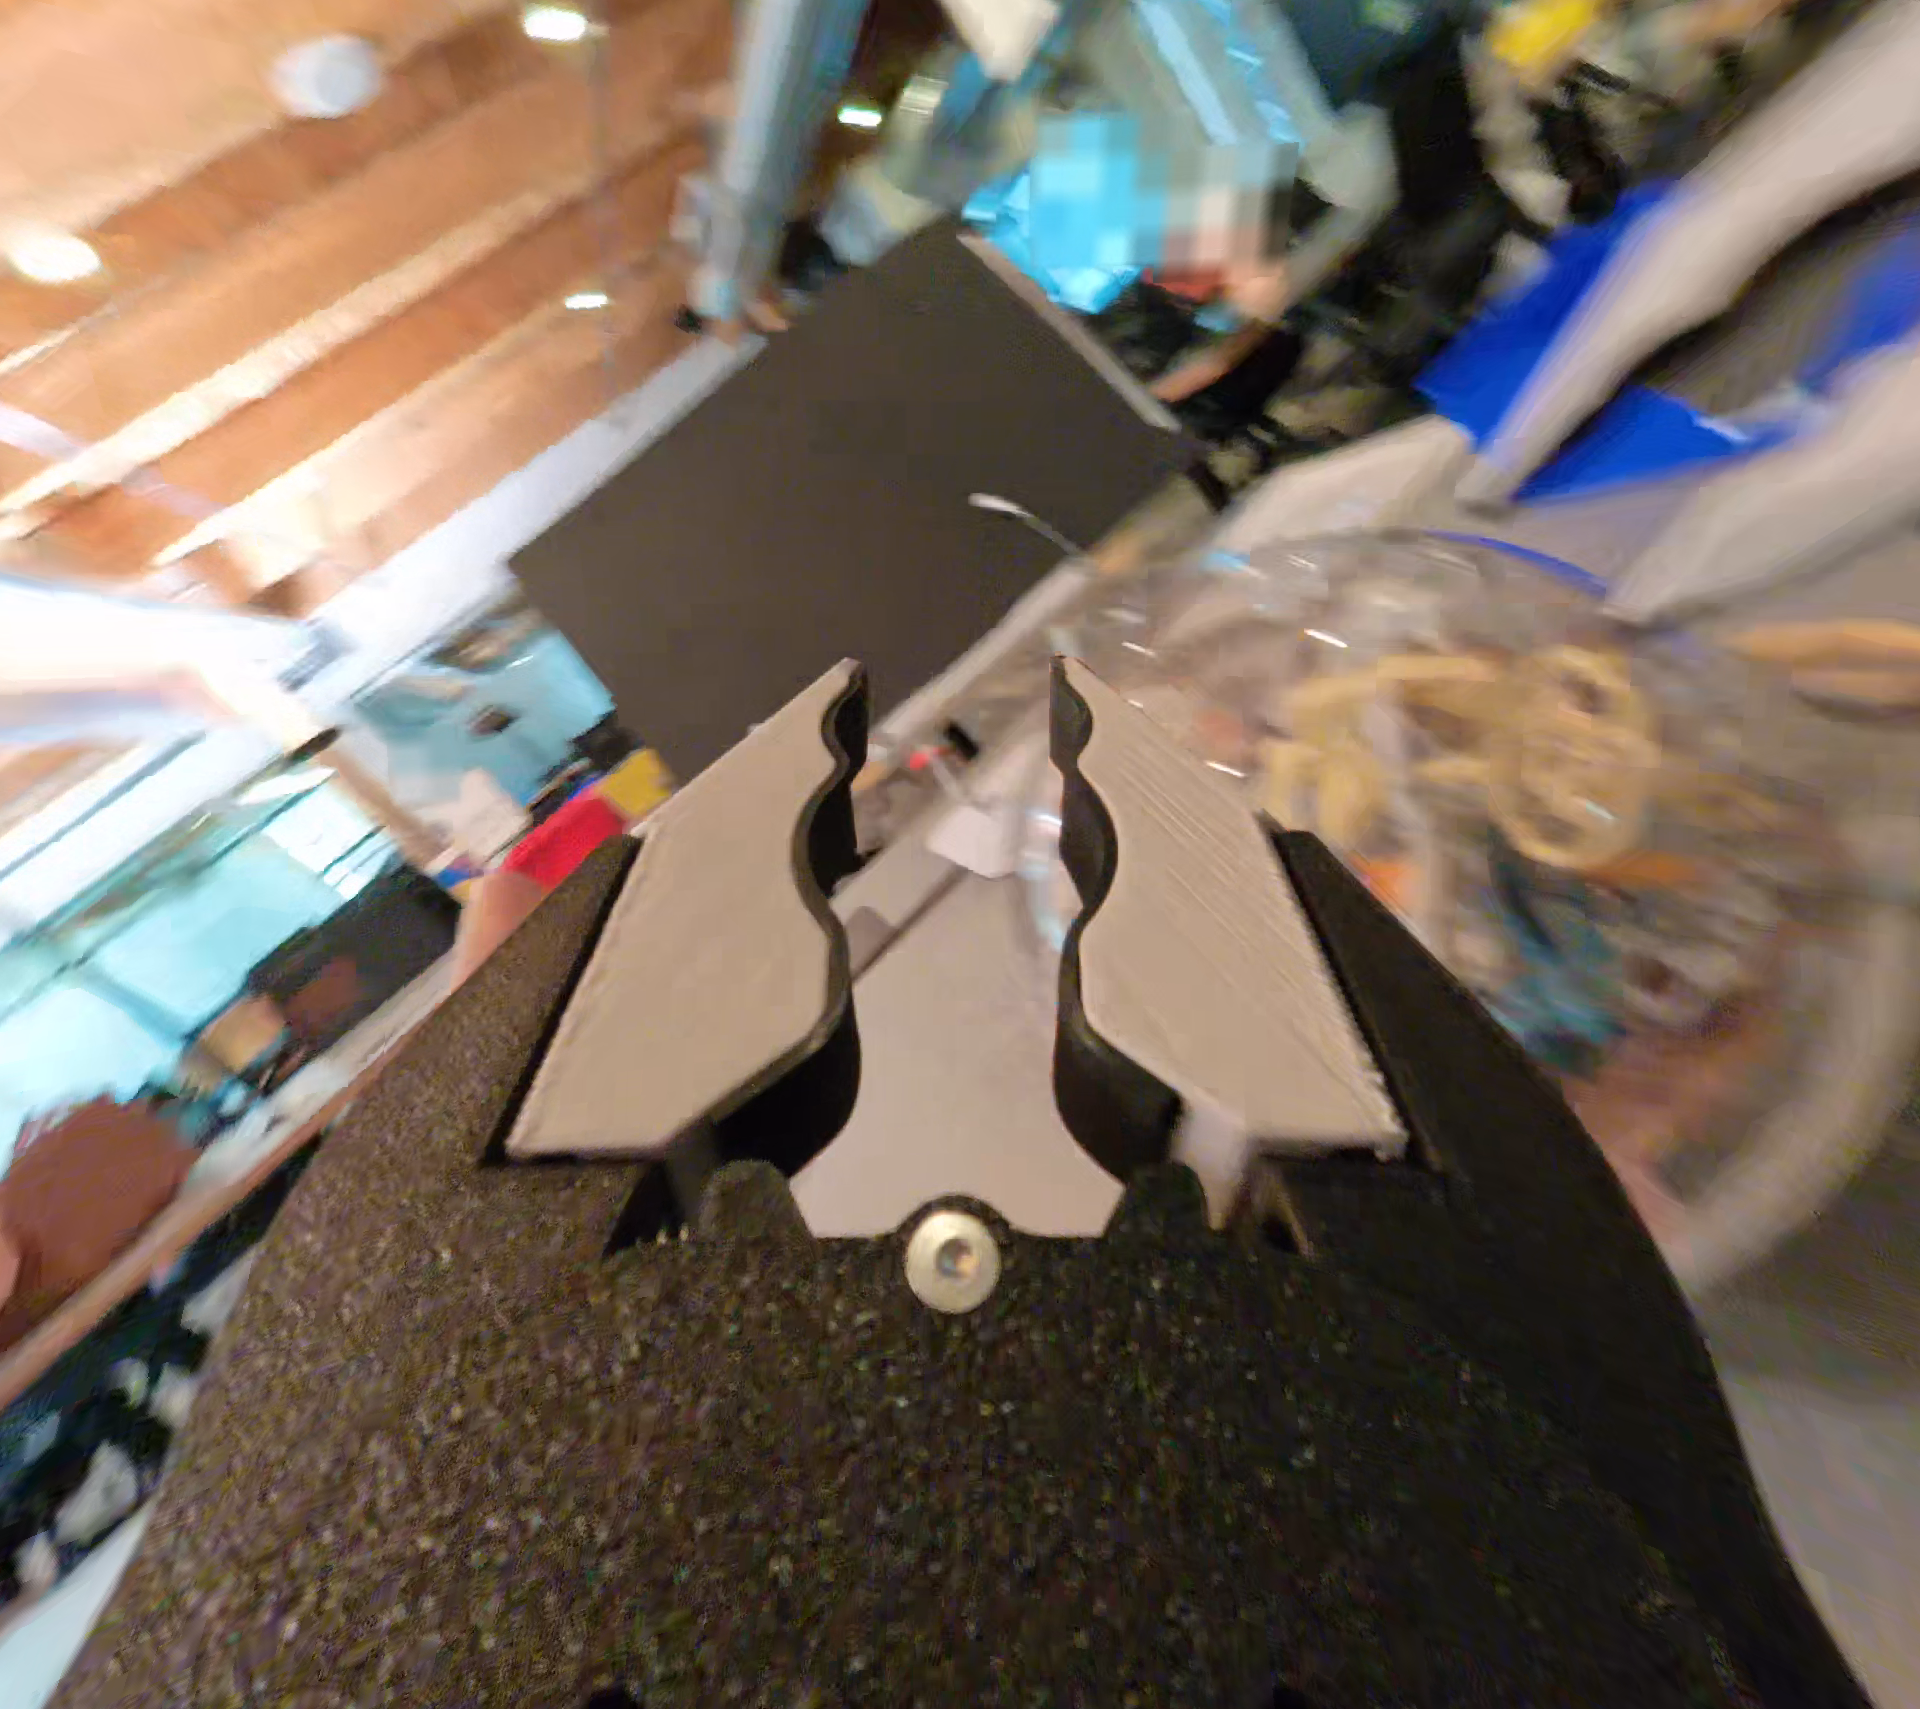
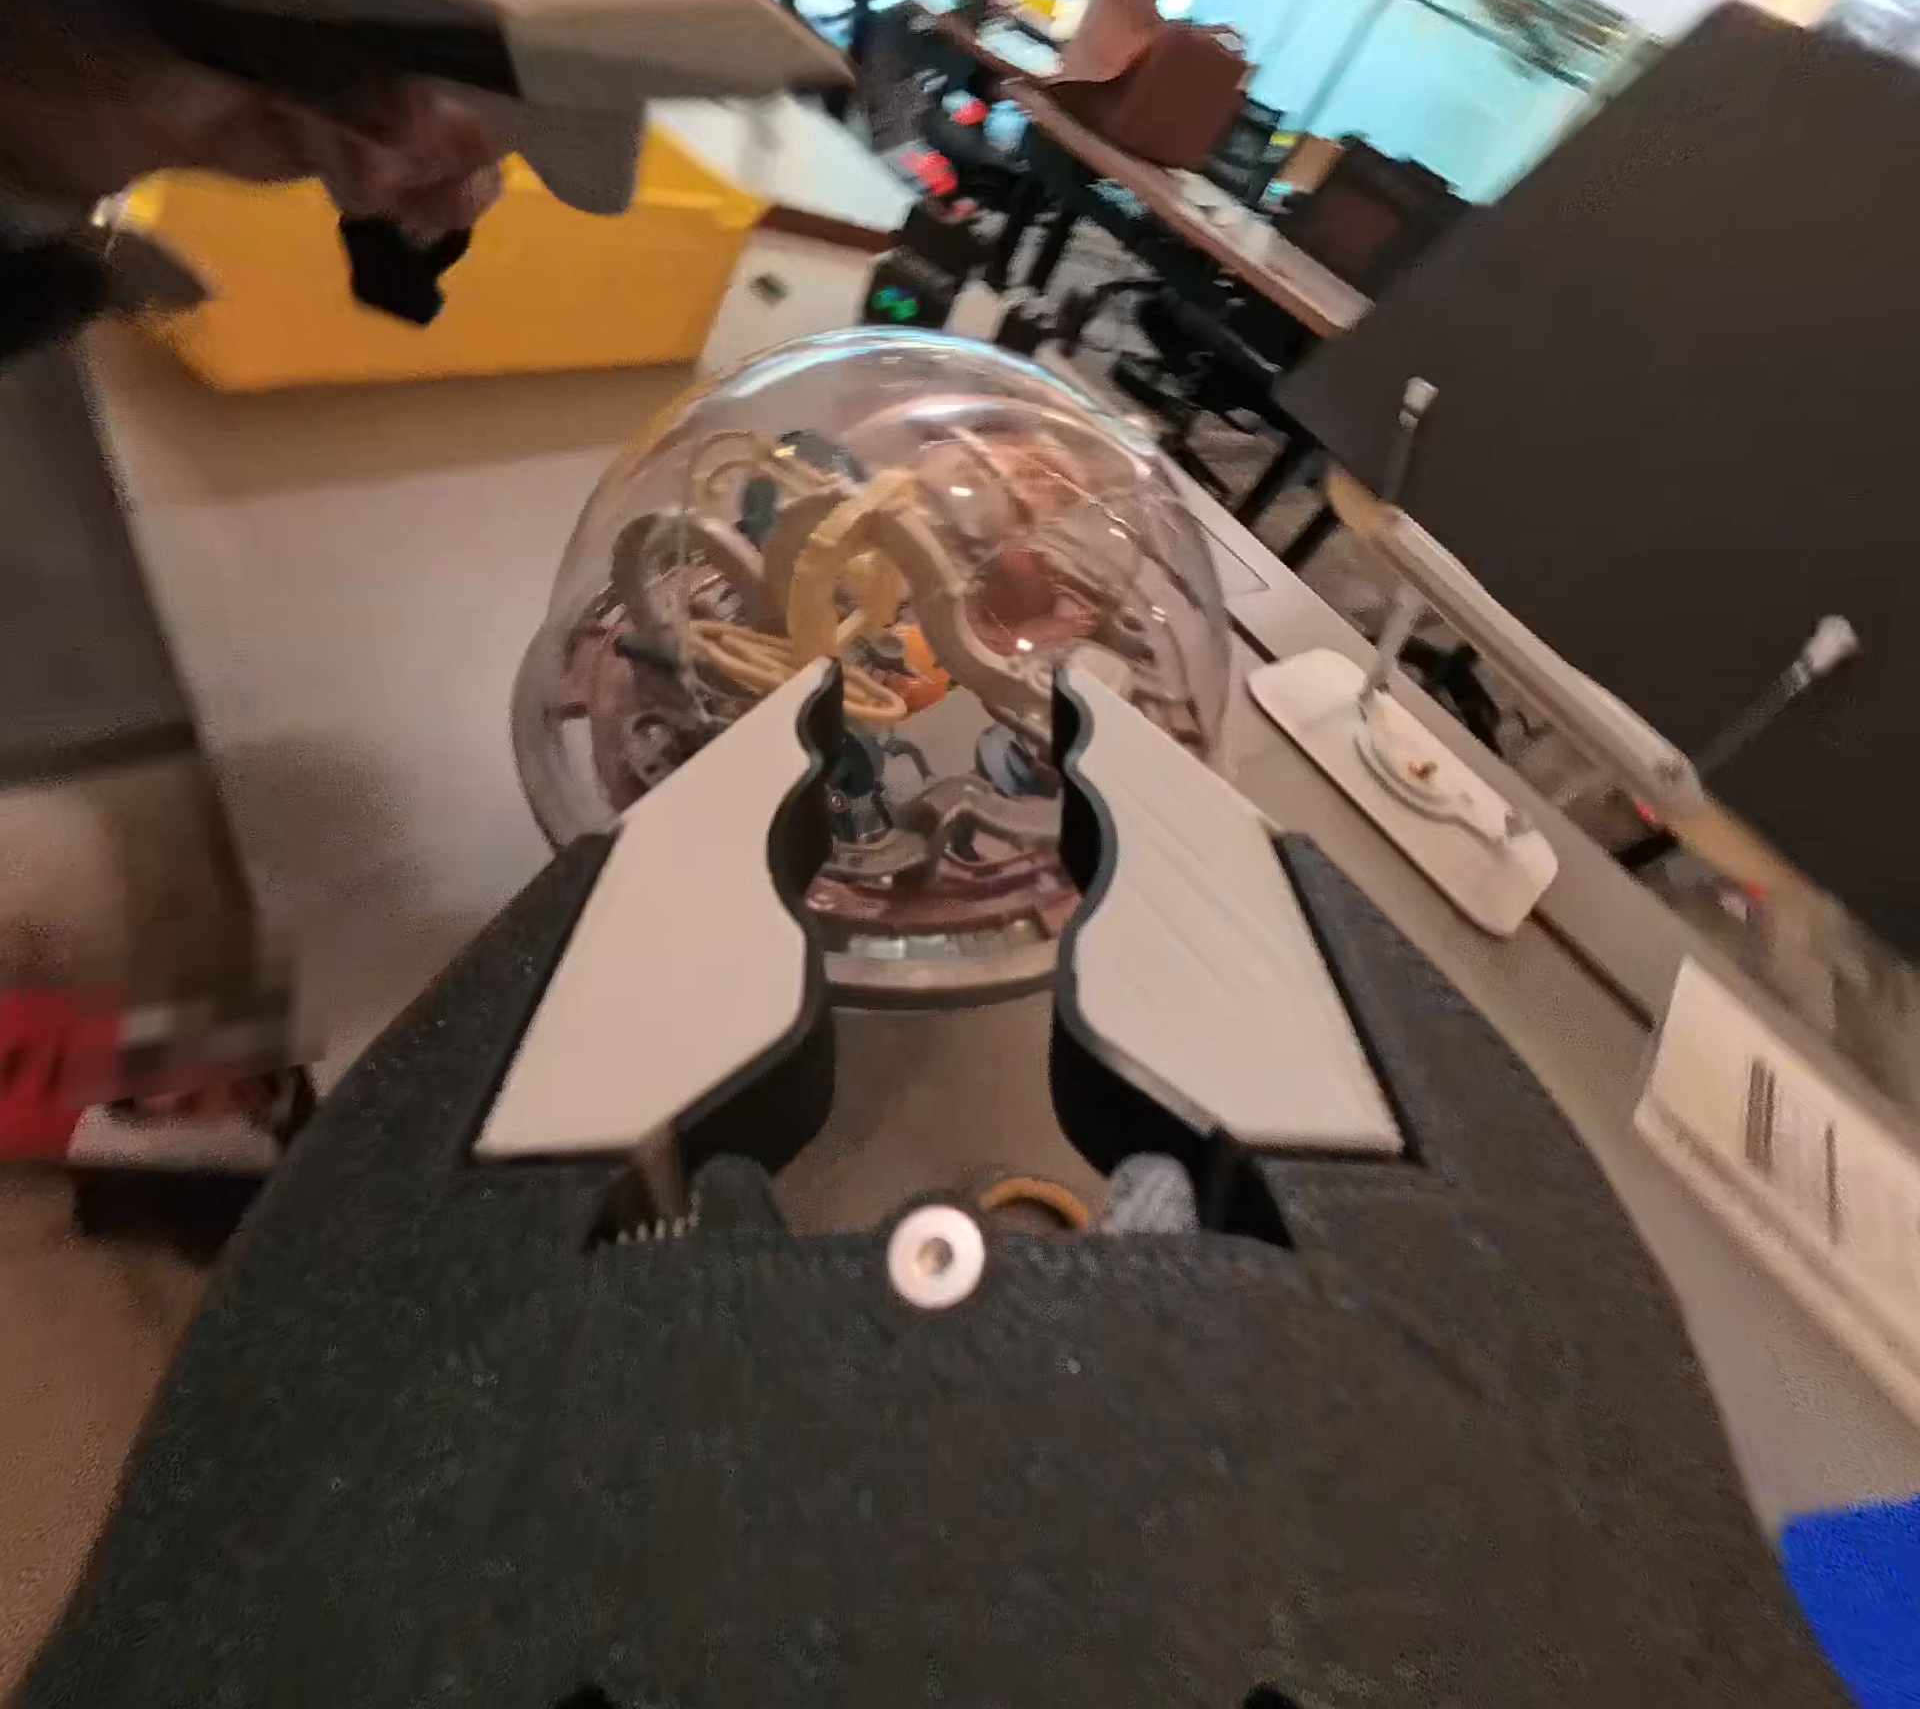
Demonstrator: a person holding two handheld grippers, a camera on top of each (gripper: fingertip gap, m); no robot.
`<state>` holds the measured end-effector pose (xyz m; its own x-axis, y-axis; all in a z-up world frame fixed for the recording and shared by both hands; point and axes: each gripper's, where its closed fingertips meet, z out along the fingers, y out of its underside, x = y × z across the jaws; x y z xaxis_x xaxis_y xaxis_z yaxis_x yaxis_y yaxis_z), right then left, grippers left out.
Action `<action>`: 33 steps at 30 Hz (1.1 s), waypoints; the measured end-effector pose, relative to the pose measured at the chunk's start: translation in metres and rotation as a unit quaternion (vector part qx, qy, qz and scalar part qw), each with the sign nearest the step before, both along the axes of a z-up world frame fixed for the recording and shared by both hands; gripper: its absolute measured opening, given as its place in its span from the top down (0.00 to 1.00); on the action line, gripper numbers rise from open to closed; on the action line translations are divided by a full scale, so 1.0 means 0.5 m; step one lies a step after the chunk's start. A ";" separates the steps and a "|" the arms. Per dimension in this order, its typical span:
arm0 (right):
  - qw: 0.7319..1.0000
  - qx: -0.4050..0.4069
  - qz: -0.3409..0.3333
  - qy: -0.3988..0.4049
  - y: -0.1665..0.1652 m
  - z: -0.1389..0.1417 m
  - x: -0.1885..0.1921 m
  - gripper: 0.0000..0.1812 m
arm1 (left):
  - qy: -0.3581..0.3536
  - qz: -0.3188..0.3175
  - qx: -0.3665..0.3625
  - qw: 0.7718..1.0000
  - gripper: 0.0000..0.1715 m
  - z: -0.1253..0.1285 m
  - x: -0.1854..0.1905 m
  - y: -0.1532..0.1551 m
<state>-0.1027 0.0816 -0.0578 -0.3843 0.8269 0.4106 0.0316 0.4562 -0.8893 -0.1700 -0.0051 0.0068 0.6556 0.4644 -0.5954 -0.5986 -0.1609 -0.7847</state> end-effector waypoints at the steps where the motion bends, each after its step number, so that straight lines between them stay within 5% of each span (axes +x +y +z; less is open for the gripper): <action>1: 0.999 -0.039 -0.033 0.008 0.022 0.003 -0.009 0.79 | -0.020 0.021 0.049 0.998 0.82 0.029 -0.041 -0.013; 3: 0.988 -0.115 -0.105 0.014 0.074 -0.003 -0.024 0.85 | -0.083 0.026 0.118 0.989 0.82 0.060 -0.107 -0.022; 5: 0.976 -0.169 -0.134 0.008 0.105 -0.020 -0.026 0.89 | -0.135 0.003 0.101 0.986 0.82 0.046 -0.140 0.010; 9: 0.949 -0.309 -0.058 -0.014 0.091 -0.022 -0.004 0.91 | -0.226 -0.026 -0.027 0.973 0.82 -0.078 -0.149 0.099; 10: 0.936 -0.349 -0.047 -0.023 0.096 -0.020 -0.004 0.88 | -0.235 -0.024 -0.061 0.970 0.83 -0.116 -0.139 0.115; 13: 0.906 -0.421 -0.040 -0.030 0.129 -0.022 -0.014 0.85 | -0.174 -0.025 -0.035 0.984 1.00 -0.118 -0.105 0.146; 16: 0.889 -0.457 -0.031 -0.023 0.150 -0.027 -0.013 0.85 | -0.166 -0.019 -0.047 0.985 1.00 -0.113 -0.085 0.147; 19: 0.880 -0.474 -0.003 -0.038 0.154 -0.034 0.003 0.85 | -0.255 -0.085 -0.061 0.961 1.00 -0.115 -0.045 0.133; 23: 0.863 -0.490 0.061 -0.104 0.159 -0.052 0.041 0.86 | -0.351 -0.251 -0.130 0.893 1.00 -0.112 0.058 0.075; 24: 0.862 -0.495 0.045 -0.099 0.179 -0.056 0.039 0.86 | -0.357 -0.253 -0.105 0.893 0.98 -0.094 0.052 0.066; 26: 0.859 -0.505 0.011 -0.077 0.210 -0.057 0.035 0.85 | -0.354 -0.209 -0.049 0.910 0.76 -0.066 0.015 0.064; 27: 0.858 -0.507 0.005 -0.084 0.210 -0.063 0.033 0.83 | -0.344 -0.208 -0.067 0.913 0.73 -0.076 0.021 0.070; 28: 0.855 -0.508 0.007 -0.103 0.201 -0.072 0.032 0.76 | -0.342 -0.212 -0.103 0.910 0.73 -0.098 0.037 0.078; 31: 0.820 -0.554 0.056 -0.134 0.180 -0.056 0.048 0.76 | -0.343 -0.274 -0.140 0.888 0.71 -0.109 0.114 0.095; 33: 0.814 -0.560 0.071 -0.138 0.174 -0.051 0.053 0.69 | -0.308 -0.250 -0.135 0.908 0.68 -0.104 0.118 0.104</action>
<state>-0.0762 0.1687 -0.0833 -0.4592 0.5624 -0.6877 0.3179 -0.6189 -0.7183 -0.1110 0.0470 -0.0450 0.9916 -0.0904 -0.0929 -0.1113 -0.2256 -0.9679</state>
